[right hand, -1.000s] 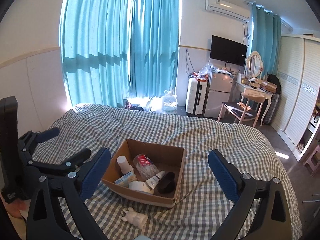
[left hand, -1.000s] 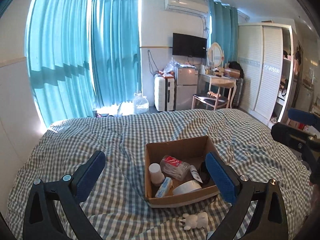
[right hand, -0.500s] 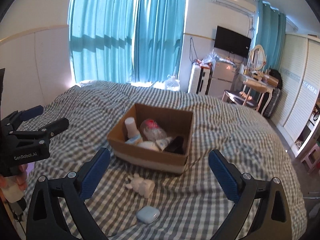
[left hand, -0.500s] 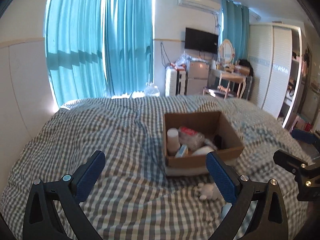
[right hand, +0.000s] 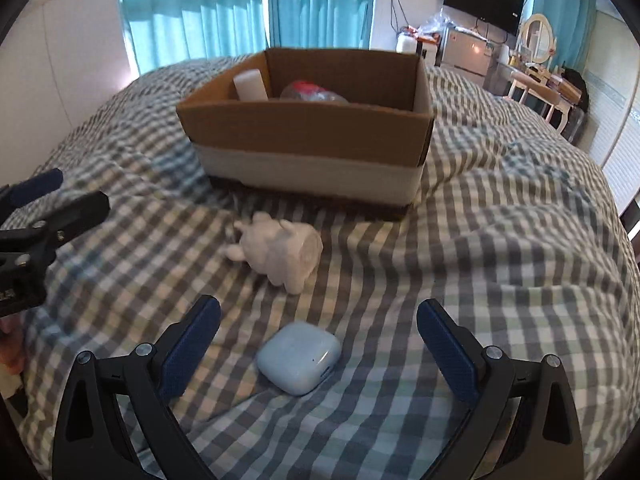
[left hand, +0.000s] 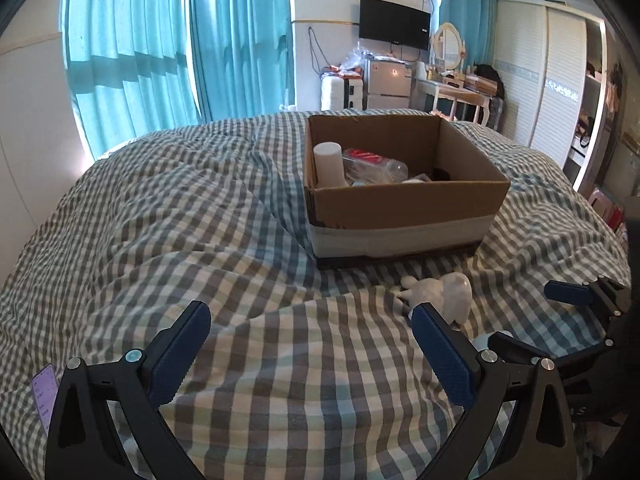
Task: Organize objects
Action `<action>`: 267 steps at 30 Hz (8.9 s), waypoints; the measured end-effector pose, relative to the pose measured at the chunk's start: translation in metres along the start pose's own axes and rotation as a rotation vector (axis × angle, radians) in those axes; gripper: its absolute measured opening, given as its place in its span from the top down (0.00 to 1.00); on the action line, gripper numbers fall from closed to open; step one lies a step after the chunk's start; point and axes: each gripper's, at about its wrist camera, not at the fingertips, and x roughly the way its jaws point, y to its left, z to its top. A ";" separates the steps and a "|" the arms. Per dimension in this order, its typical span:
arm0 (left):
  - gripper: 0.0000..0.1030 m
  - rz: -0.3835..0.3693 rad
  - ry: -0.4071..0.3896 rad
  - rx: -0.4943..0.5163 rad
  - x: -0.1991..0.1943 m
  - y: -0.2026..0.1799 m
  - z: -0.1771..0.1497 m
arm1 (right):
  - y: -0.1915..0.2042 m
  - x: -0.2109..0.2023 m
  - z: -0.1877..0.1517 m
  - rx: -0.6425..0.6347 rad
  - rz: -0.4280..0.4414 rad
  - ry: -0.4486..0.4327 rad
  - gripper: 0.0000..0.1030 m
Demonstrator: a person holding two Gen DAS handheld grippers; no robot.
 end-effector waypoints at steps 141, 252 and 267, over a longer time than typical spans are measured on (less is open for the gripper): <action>0.19 -0.071 -0.046 0.103 0.061 -0.036 0.192 | -0.039 -0.043 0.216 -0.014 0.058 -0.226 0.43; 0.00 -0.045 -0.439 0.035 -0.180 -0.023 0.159 | -0.031 -0.266 0.105 0.129 -0.117 -0.661 0.01; 0.00 0.071 -0.447 0.013 -0.141 -0.021 0.087 | -0.019 -0.209 0.051 0.066 -0.145 -0.656 0.01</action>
